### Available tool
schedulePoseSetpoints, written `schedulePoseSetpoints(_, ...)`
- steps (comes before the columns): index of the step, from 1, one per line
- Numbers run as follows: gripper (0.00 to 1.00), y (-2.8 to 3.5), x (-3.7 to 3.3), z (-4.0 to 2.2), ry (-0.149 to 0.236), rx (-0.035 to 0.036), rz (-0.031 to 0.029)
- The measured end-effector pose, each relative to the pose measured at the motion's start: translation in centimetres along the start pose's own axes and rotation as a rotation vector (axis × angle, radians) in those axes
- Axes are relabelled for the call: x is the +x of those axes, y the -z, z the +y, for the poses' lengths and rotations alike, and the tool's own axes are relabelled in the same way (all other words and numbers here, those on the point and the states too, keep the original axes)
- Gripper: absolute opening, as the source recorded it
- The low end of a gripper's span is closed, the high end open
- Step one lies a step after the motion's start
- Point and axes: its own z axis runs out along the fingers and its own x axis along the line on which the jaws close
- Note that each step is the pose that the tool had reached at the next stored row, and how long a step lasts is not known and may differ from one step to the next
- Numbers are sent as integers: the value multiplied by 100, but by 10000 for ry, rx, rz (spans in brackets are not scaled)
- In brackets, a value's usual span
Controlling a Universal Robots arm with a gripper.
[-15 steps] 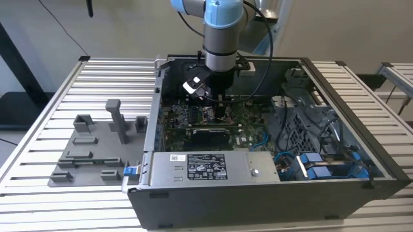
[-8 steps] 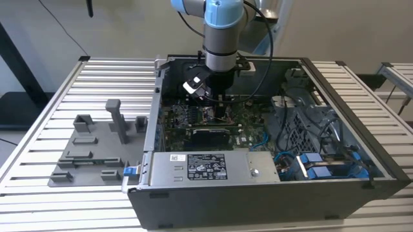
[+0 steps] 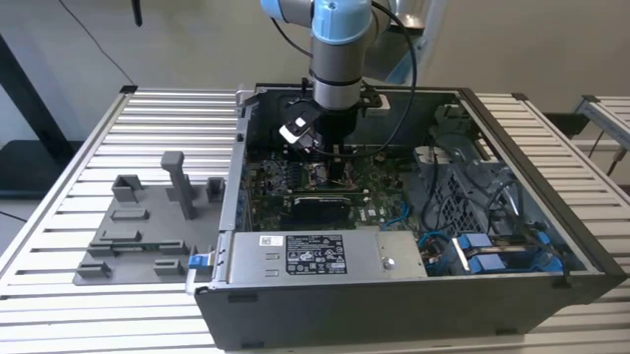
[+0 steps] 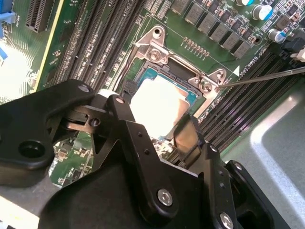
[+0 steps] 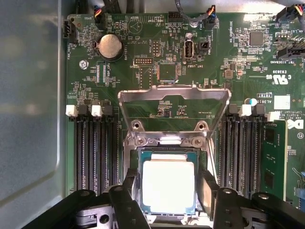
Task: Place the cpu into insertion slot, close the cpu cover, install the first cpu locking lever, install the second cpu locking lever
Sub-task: 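Place the cpu into insertion slot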
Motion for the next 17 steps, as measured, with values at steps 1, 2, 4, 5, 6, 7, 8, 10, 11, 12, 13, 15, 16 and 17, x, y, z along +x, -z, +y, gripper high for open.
schedulePoseSetpoints(1, 62, 5, -1, -1, 0, 4, -7)
schedulePoseSetpoints(2, 62, 17, -1, 0, 0, 4, -4)
schedulePoseSetpoints(4, 62, 94, 1, 4, 0, 4, -4)
schedulePoseSetpoints(5, 62, 136, 2, 6, -1, 4, -4)
schedulePoseSetpoints(6, 62, 182, 3, 8, -1, 4, -4)
schedulePoseSetpoints(7, 62, 228, 5, 10, -1, 3, -2)
schedulePoseSetpoints(8, 62, 274, 6, 12, -1, 4, -3)
schedulePoseSetpoints(10, 62, 511, 12, 24, 0, 3, 9)
schedulePoseSetpoints(11, 62, 542, 13, 26, -3, 3, 48)
schedulePoseSetpoints(12, 54, 542, 13, 26, -4, 4, 70)
schedulePoseSetpoints(13, 42, 542, 13, 26, -4, 4, 84)
schedulePoseSetpoints(15, 11, 542, 13, 26, -6, 4, 122)
schedulePoseSetpoints(16, 11, 543, 13, 26, -7, 5, 131)
schedulePoseSetpoints(17, 11, 540, 12, 83, -8, 51, 138)
